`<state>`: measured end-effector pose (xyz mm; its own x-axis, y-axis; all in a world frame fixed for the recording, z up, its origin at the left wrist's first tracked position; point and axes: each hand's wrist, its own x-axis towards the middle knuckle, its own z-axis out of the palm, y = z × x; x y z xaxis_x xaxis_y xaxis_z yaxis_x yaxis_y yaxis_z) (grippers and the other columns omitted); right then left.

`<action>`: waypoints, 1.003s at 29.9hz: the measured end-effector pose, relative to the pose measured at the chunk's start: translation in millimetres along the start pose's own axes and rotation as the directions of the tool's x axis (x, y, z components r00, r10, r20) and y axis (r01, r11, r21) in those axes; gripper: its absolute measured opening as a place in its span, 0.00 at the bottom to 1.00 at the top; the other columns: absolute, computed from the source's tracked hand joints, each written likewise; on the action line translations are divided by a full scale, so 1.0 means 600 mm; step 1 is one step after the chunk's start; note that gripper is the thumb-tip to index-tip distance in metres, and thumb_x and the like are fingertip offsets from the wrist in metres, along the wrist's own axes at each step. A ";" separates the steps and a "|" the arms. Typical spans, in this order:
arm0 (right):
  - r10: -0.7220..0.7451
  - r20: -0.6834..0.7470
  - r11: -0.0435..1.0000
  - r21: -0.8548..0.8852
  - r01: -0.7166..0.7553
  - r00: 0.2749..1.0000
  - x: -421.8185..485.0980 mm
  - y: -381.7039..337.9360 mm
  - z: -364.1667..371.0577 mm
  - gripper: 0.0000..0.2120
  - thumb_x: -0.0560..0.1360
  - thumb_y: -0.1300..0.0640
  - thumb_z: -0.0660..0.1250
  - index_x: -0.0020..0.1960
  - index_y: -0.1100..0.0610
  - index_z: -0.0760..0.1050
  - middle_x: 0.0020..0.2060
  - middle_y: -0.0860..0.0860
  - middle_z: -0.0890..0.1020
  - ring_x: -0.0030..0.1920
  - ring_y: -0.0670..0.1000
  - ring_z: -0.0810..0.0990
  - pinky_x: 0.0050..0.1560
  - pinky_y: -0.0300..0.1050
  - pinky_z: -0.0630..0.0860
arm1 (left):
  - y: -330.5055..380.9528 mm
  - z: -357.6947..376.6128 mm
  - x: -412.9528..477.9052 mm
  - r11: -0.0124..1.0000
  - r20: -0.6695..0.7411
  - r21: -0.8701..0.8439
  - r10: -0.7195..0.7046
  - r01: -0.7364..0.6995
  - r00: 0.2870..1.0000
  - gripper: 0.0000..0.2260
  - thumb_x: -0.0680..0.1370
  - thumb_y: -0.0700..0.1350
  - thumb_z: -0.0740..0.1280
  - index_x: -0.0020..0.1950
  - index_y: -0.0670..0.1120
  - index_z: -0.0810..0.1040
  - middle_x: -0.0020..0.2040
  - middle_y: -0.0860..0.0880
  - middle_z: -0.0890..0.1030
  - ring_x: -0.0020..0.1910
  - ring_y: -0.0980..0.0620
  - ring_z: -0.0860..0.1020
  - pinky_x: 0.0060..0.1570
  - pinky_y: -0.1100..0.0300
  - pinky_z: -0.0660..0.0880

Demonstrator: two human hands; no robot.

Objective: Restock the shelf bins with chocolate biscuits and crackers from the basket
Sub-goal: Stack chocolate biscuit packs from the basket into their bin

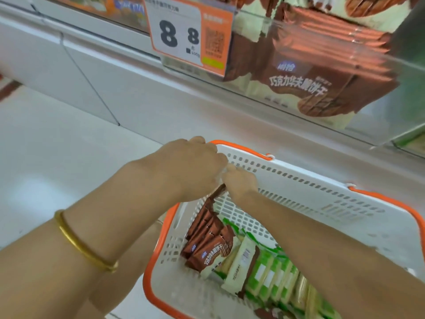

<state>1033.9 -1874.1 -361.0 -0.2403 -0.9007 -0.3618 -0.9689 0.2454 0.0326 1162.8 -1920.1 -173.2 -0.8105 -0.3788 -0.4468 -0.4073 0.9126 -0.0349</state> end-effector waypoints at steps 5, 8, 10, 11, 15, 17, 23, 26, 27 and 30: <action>-0.148 -0.184 0.987 0.038 0.158 0.972 -0.059 0.069 -0.046 0.07 0.75 0.65 0.63 0.49 0.57 0.77 0.48 0.53 0.73 0.51 0.57 0.75 0.39 0.47 0.73 | 0.007 -0.008 0.012 0.998 0.031 -0.063 0.009 -0.007 0.999 0.18 0.81 0.51 0.57 0.70 0.49 0.65 0.67 0.48 0.69 0.67 0.48 0.65 0.64 0.50 0.68; -0.100 -0.223 0.983 0.127 0.131 0.970 -0.098 0.091 -0.084 0.08 0.77 0.61 0.61 0.51 0.55 0.79 0.50 0.53 0.76 0.52 0.56 0.77 0.43 0.49 0.76 | 0.017 -0.018 0.020 0.996 0.044 -0.084 0.003 0.000 0.999 0.20 0.81 0.52 0.58 0.71 0.47 0.65 0.69 0.47 0.68 0.68 0.47 0.64 0.65 0.50 0.66; -0.059 -0.241 0.975 0.194 0.108 0.969 -0.118 0.093 -0.113 0.09 0.78 0.58 0.60 0.53 0.54 0.78 0.52 0.52 0.77 0.53 0.55 0.76 0.44 0.47 0.74 | 0.022 -0.021 0.027 0.994 0.056 -0.111 0.002 0.004 0.998 0.21 0.81 0.52 0.59 0.72 0.47 0.63 0.71 0.46 0.67 0.69 0.46 0.64 0.66 0.51 0.65; -0.045 -0.247 0.968 0.228 0.104 0.968 -0.129 0.094 -0.129 0.09 0.78 0.57 0.59 0.53 0.54 0.77 0.52 0.52 0.77 0.53 0.55 0.76 0.44 0.46 0.73 | 0.024 -0.021 0.030 0.991 0.064 -0.131 0.003 0.006 0.998 0.22 0.81 0.52 0.60 0.73 0.46 0.62 0.71 0.46 0.66 0.69 0.46 0.64 0.66 0.51 0.65; 0.038 -0.268 0.880 0.465 0.095 0.963 -0.182 0.110 -0.194 0.05 0.77 0.58 0.62 0.49 0.55 0.76 0.47 0.51 0.80 0.48 0.53 0.76 0.43 0.45 0.69 | 0.024 -0.026 0.038 0.978 0.061 -0.208 -0.003 0.016 0.998 0.26 0.78 0.52 0.65 0.73 0.47 0.62 0.71 0.46 0.67 0.68 0.47 0.66 0.66 0.53 0.65; 0.072 -0.303 0.795 0.593 0.129 0.950 -0.212 0.122 -0.229 0.04 0.76 0.62 0.64 0.45 0.56 0.77 0.38 0.49 0.79 0.39 0.47 0.75 0.40 0.39 0.69 | 0.024 -0.037 0.037 0.963 0.006 -0.271 0.007 -0.005 1.000 0.24 0.77 0.51 0.67 0.70 0.47 0.66 0.67 0.47 0.71 0.65 0.48 0.70 0.63 0.54 0.68; 0.190 -0.327 0.644 0.753 0.134 0.926 -0.292 0.144 -0.302 0.03 0.75 0.62 0.66 0.45 0.54 0.76 0.29 0.45 0.75 0.29 0.40 0.73 0.34 0.36 0.69 | 0.035 -0.096 0.007 0.841 -0.184 -0.514 0.087 -0.171 0.979 0.03 0.76 0.44 0.69 0.49 0.49 0.76 0.46 0.50 0.81 0.45 0.54 0.80 0.44 0.62 0.75; 0.020 -0.512 0.977 0.192 0.092 0.858 -0.313 0.141 -0.344 0.13 0.74 0.48 0.67 0.57 0.48 0.77 0.45 0.44 0.80 0.50 0.49 0.73 0.50 0.48 0.73 | 0.037 -0.124 -0.022 0.823 -0.303 -0.509 0.105 -0.254 0.947 0.02 0.76 0.45 0.68 0.48 0.47 0.78 0.41 0.53 0.79 0.41 0.60 0.77 0.38 0.68 0.71; -0.065 -0.546 0.990 0.069 0.123 0.835 -0.318 0.134 -0.365 0.17 0.73 0.44 0.67 0.59 0.47 0.77 0.50 0.45 0.80 0.54 0.52 0.72 0.52 0.50 0.73 | 0.037 -0.134 -0.029 0.813 -0.371 -0.504 0.103 -0.292 0.923 0.02 0.76 0.44 0.69 0.47 0.47 0.79 0.40 0.53 0.78 0.40 0.61 0.76 0.38 0.70 0.71; -0.166 -0.505 0.986 -0.096 0.136 0.847 -0.311 0.116 -0.420 0.19 0.73 0.40 0.65 0.60 0.48 0.75 0.53 0.46 0.79 0.56 0.52 0.74 0.52 0.49 0.73 | 0.040 -0.153 -0.044 0.758 -0.555 -0.526 0.037 -0.386 0.831 0.03 0.75 0.42 0.70 0.45 0.50 0.78 0.38 0.55 0.79 0.37 0.65 0.76 0.36 0.72 0.70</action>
<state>996.3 -1779.3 -56.3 -0.0724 -0.9847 0.1588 -0.9938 0.0848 0.0724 1135.5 -1902.3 -80.1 -0.9223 -0.3662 0.1237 -0.2177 0.7567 0.6165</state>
